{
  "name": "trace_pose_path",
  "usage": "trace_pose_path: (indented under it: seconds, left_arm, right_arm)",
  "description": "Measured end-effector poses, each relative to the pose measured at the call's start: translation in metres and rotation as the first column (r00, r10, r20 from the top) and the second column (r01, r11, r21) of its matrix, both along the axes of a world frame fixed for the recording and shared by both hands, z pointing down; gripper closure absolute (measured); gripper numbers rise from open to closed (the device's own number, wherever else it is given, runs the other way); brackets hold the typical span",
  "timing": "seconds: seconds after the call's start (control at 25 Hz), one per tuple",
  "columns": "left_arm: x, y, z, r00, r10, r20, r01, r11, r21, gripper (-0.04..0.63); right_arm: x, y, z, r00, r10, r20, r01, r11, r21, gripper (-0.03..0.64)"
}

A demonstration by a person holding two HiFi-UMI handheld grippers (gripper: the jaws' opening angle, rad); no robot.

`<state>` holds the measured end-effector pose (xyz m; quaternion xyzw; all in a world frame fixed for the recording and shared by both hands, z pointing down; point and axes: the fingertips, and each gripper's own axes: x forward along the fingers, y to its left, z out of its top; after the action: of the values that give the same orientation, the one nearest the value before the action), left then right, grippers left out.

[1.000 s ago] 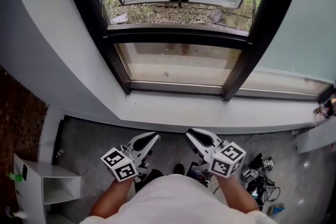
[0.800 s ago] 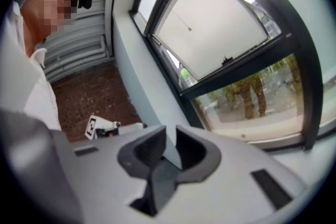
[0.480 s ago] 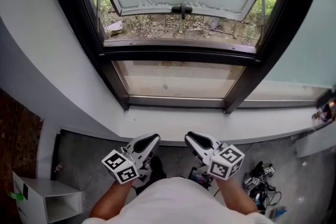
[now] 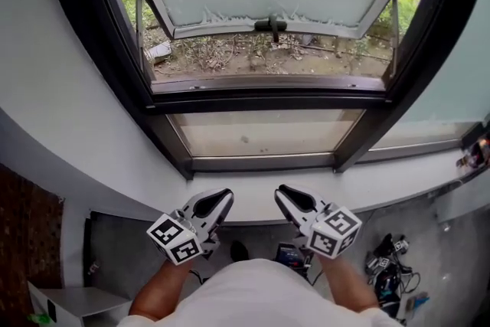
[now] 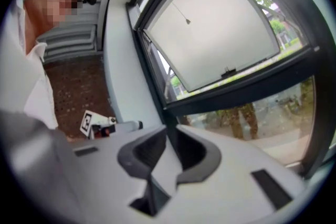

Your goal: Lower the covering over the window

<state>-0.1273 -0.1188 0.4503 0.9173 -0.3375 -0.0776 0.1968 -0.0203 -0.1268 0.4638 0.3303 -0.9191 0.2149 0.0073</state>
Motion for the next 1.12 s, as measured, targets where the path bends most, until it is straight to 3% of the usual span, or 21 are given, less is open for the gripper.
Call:
trace_pose_path:
  seconds: [0.24, 0.52, 0.72, 0.88, 1.12]
  left_arm:
    - [-0.001, -0.02, -0.011, 0.999, 0.033, 0.003, -0.034, 0.999, 0.036, 0.577]
    - [0.012, -0.045, -0.022, 1.0, 0.008, 0.021, -0.009, 0.998, 0.069, 0.577]
    - [0.019, -0.069, -0.044, 0.998, -0.015, 0.053, 0.009, 0.992, 0.126, 0.577]
    - [0.018, -0.093, -0.083, 0.993, -0.032, 0.116, 0.004, 0.972, 0.234, 0.577]
    - [0.01, -0.13, -0.157, 0.975, -0.096, 0.2, 0.006, 0.913, 0.408, 0.577]
  right_arm:
    - [-0.003, -0.019, -0.009, 1.0, 0.014, -0.024, -0.013, 1.0, 0.024, 0.554]
    - [0.009, -0.045, -0.02, 0.997, -0.02, -0.072, 0.025, 0.997, 0.072, 0.554]
    - [0.019, -0.071, -0.043, 0.986, -0.035, -0.165, 0.063, 0.984, 0.169, 0.554]
    - [0.027, -0.102, -0.082, 0.966, -0.011, -0.258, 0.089, 0.952, 0.293, 0.554]
    - [0.041, -0.142, -0.153, 0.951, 0.068, -0.303, 0.075, 0.897, 0.436, 0.554]
